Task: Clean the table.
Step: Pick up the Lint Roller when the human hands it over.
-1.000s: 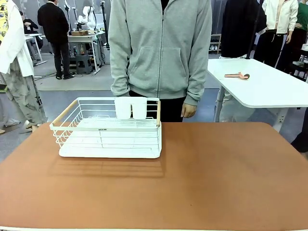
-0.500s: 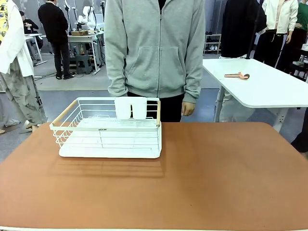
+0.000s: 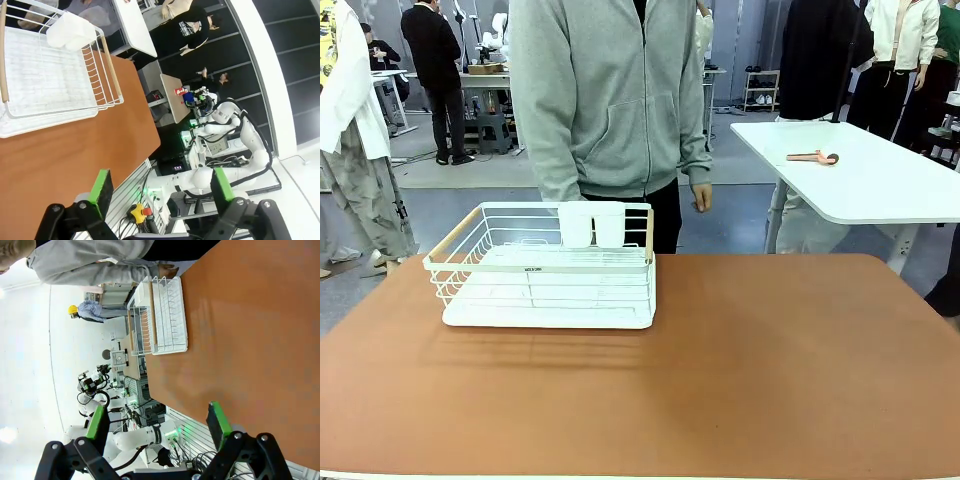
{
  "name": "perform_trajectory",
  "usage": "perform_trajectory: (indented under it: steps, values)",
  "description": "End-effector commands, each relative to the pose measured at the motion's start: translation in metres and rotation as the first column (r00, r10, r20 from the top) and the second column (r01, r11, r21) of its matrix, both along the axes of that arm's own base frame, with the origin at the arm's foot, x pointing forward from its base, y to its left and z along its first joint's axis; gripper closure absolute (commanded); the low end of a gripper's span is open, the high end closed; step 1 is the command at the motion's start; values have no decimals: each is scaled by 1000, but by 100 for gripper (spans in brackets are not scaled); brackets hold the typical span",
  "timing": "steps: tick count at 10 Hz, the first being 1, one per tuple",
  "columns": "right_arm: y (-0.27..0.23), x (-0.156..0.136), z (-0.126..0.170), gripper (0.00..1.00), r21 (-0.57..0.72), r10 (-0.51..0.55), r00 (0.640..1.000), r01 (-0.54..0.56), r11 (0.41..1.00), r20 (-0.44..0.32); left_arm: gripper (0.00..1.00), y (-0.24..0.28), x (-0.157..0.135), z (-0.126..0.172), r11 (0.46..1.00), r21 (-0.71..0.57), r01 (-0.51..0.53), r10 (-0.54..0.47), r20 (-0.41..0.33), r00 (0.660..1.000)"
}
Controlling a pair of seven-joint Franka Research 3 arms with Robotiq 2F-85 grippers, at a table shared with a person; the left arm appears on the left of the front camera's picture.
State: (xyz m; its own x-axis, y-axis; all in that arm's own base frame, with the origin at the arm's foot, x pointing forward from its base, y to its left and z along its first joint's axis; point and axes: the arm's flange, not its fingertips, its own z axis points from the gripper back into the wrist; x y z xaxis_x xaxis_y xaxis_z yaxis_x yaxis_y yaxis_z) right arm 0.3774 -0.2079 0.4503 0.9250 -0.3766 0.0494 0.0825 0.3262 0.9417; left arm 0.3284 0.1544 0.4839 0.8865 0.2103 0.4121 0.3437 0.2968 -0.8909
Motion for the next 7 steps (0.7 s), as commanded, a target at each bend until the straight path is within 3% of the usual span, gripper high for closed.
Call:
perform_trajectory:
  steps: [1, 7]
  values:
    - [4, -4, 3, 0, 12, -8, 1000, 8, 1000, 9, 0, 0, -2, 3, 1000, -23, 2, -1, 22, 1000]
    - [4, -4, 3, 0, 12, -8, 1000, 8, 1000, 9, 0, 0, -2, 3, 1000, -23, 2, -1, 22, 1000]
